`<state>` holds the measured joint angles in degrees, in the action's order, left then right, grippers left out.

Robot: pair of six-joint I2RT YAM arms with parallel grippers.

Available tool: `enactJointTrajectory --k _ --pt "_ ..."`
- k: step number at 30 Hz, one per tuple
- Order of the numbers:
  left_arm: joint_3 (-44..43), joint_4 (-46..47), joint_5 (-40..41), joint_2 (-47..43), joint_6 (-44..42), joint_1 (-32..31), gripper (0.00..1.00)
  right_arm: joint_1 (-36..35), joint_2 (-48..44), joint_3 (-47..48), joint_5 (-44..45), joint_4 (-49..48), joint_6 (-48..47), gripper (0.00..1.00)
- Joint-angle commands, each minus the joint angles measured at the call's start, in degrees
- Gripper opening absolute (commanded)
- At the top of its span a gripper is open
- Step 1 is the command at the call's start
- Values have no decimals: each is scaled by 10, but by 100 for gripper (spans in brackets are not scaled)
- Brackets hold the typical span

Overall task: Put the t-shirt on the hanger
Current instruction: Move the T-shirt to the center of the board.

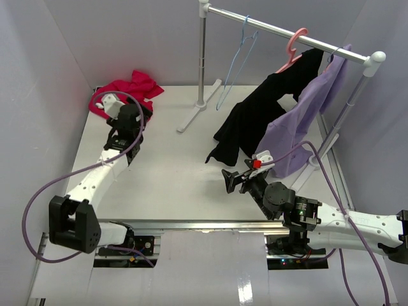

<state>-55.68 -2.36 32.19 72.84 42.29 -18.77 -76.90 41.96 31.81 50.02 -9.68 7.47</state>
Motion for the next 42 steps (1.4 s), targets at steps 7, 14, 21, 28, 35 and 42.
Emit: enactJointTrajectory --k 7,14,21,28,35,42 --pt "-71 -49 -119 208 30 204 62 -3 -41 5 -6 -12 12 92" --pt "-133 -49 -103 357 -5 234 66 -2 -53 11 -17 6 17 92" --pt "-127 -35 -112 397 -10 238 40 -2 -47 15 -24 12 20 92" --pt "-12 -63 -208 224 90 216 0 -3 -40 24 -21 24 16 93" --pt "216 -21 -249 -156 103 77 0 -2 -43 19 11 14 0 92" --pt "319 63 -378 -320 102 35 0 -2 -51 24 1 24 6 92"
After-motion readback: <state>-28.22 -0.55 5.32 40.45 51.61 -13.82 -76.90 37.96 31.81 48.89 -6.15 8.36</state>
